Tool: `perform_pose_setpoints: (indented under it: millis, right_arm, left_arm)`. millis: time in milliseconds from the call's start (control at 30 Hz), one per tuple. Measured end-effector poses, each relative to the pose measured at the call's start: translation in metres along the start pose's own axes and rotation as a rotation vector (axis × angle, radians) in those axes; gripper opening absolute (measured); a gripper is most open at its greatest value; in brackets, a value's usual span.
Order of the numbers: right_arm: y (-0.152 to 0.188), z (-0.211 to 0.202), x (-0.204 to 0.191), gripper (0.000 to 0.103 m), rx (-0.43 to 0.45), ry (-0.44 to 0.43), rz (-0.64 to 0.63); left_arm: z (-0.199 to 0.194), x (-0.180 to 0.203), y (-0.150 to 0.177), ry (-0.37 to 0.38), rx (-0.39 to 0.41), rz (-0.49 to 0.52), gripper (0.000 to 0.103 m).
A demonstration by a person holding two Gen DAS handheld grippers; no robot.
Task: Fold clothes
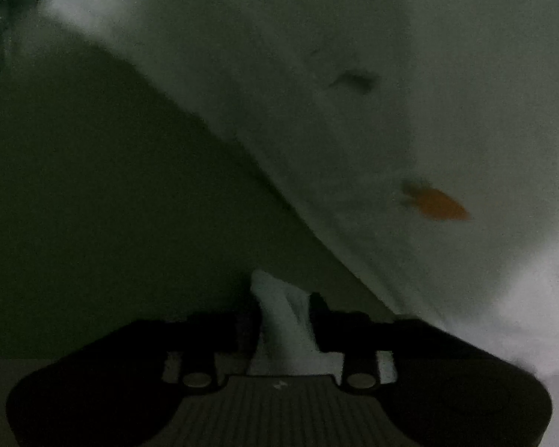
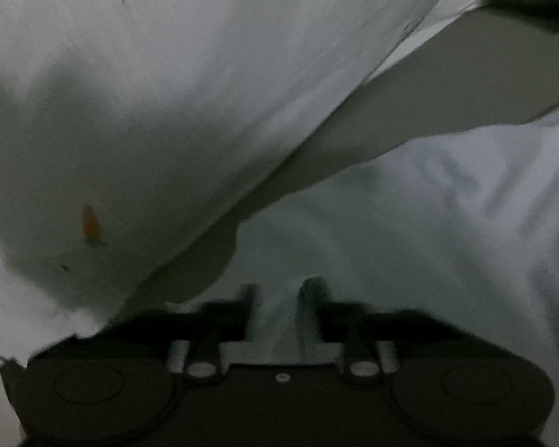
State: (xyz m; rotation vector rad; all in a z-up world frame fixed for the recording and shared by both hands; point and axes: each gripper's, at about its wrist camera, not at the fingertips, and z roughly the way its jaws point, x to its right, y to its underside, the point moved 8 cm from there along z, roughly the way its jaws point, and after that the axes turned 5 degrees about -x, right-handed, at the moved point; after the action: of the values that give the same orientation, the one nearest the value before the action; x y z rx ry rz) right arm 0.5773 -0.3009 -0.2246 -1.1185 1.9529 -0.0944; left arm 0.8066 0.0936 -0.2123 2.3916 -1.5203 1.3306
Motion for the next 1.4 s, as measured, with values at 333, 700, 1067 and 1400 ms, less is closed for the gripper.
perform_pose_setpoints:
  millis: [333, 700, 1067, 1400]
  right_arm:
    - [0.174, -0.103, 0.025, 0.015, -0.315, -0.244, 0.154]
    - [0.322, -0.172, 0.043, 0.032, -0.593, -0.309, 0.201]
    - [0.356, -0.21, -0.038, 0.001, -0.567, -0.485, 0.133]
    - [0.419, -0.179, -0.066, 0.027, -0.65, -0.485, 0.342]
  left_arm:
    - [-0.149, -0.067, 0.22, -0.028, -0.177, -0.091, 0.049]
    - [-0.249, -0.102, 0.388, 0.035, -0.209, -0.267, 0.049]
    - [-0.308, -0.115, 0.381, 0.013, -0.24, -0.231, 0.052]
    - [-0.335, -0.158, 0.373, 0.001, -0.279, -0.213, 0.052]
